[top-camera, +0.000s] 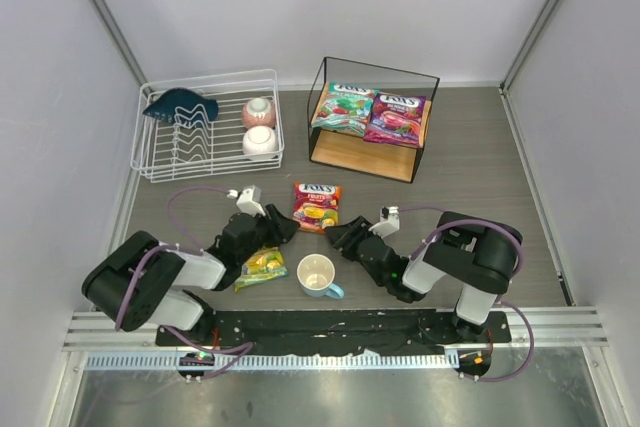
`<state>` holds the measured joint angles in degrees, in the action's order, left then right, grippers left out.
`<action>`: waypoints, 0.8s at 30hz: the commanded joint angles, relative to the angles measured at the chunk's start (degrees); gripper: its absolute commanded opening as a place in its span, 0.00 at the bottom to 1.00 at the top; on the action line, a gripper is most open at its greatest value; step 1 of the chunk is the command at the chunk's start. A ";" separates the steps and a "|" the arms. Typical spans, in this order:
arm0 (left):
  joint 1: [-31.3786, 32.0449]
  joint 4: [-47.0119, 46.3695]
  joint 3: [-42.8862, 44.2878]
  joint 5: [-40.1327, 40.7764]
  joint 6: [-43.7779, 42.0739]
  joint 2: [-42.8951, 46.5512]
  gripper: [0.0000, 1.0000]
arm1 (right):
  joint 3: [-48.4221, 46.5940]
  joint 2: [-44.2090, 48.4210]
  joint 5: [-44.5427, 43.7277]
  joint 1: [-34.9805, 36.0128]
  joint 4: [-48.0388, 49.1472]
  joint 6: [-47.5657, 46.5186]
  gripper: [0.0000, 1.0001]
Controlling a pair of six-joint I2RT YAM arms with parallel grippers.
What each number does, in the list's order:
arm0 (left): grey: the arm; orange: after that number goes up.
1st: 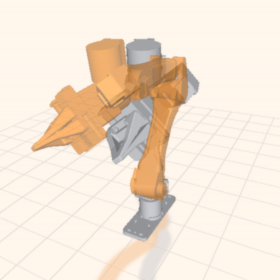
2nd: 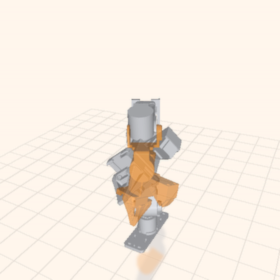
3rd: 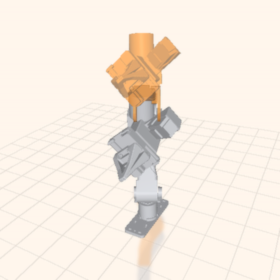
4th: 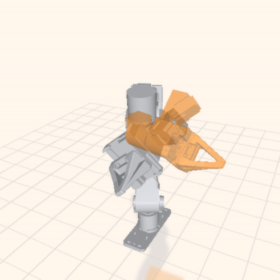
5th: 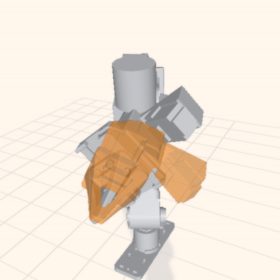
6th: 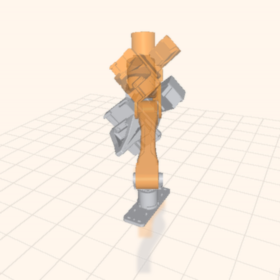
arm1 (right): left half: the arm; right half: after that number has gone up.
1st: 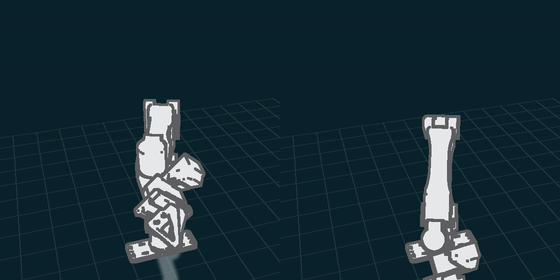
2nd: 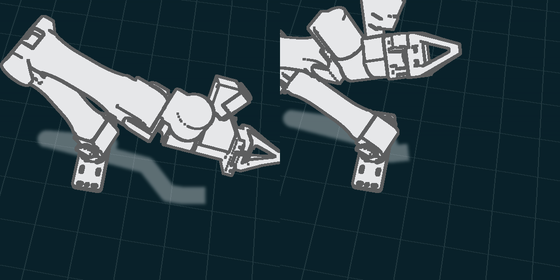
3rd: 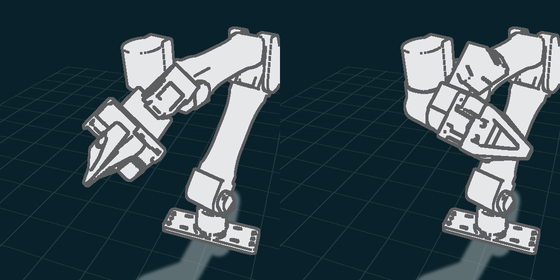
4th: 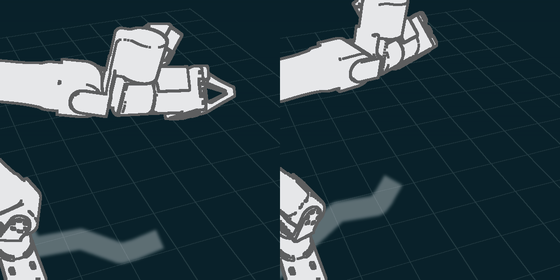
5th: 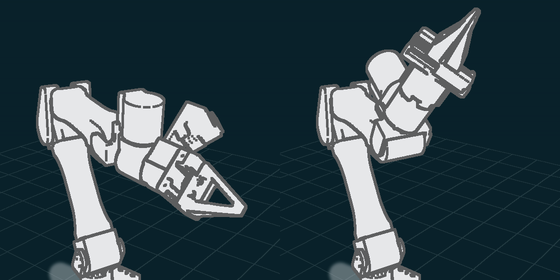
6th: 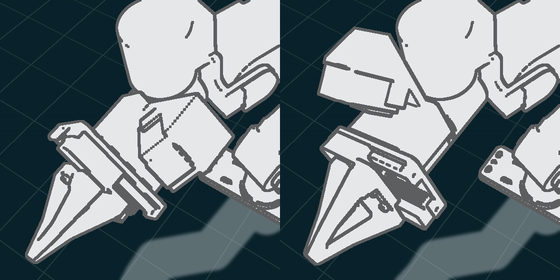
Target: Place and organize the candy bags onto the shelf
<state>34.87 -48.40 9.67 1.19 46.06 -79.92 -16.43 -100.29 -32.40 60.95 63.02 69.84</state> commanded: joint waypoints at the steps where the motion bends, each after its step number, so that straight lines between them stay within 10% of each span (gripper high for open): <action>1: 0.28 -6.53 -0.09 2.15 0.25 -1.90 0.45 | 0.78 -1.49 -1.08 0.31 -3.26 -0.24 0.55; 16: 0.81 -13.56 -0.18 -1.02 1.84 -7.97 0.00 | 0.52 -1.40 -0.21 0.31 -1.42 -4.10 0.22; 24: 1.07 -13.56 0.08 -1.02 0.87 -6.65 0.00 | -0.36 2.29 -2.14 0.31 -5.18 -11.65 0.01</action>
<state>35.40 -58.13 9.56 0.75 47.99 -87.42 -16.34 -100.84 -32.03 60.99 60.62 63.88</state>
